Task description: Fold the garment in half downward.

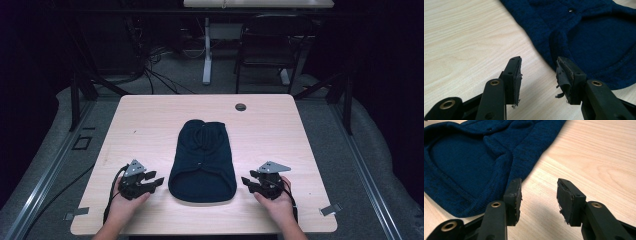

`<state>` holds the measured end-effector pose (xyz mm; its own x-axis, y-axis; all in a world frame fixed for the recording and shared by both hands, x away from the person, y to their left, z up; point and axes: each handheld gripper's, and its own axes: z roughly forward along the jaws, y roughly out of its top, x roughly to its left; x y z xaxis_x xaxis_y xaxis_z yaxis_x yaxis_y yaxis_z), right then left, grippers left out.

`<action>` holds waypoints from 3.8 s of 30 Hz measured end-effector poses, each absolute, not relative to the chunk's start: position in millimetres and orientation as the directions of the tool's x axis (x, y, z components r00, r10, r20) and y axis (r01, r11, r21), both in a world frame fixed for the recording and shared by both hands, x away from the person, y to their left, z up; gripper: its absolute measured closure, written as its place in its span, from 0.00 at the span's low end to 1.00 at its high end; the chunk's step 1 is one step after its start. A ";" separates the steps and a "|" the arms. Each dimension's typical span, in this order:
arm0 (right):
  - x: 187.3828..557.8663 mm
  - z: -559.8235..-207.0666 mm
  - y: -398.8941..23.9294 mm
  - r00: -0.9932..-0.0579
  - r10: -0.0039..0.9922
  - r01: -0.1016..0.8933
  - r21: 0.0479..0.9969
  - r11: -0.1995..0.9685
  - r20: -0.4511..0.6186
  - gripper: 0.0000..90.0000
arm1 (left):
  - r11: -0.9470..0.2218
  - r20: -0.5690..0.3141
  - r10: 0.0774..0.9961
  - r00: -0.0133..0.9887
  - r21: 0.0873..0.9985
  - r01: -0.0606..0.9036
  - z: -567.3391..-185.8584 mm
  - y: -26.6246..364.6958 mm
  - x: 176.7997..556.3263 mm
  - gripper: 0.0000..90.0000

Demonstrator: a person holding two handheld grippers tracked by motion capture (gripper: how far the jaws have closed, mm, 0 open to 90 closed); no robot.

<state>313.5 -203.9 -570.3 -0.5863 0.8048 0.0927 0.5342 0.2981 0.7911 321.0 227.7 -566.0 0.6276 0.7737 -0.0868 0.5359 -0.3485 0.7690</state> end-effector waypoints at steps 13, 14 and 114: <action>315.2 -569.9 -185.0 -0.631 0.773 0.514 0.778 0.361 0.058 0.69 | -0.326 -0.132 0.754 0.643 0.775 0.541 -563.5 219.1 324.0 0.67; 315.8 -568.5 -182.7 -0.638 0.768 0.516 0.770 0.375 0.054 0.69 | -0.326 -0.138 0.749 0.648 0.775 0.541 -562.4 217.0 326.1 0.67; 493.2 -545.1 -89.7 -0.838 0.516 0.393 0.459 0.797 -0.178 0.67 | -0.710 0.148 0.596 0.789 0.556 0.432 -553.0 121.1 496.1 0.57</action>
<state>493.2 -89.7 -545.1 -0.8380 0.5157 -0.1784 0.3926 0.7968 0.4593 496.1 121.1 -553.0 0.7895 0.5957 0.1476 0.4318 -0.7100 0.5562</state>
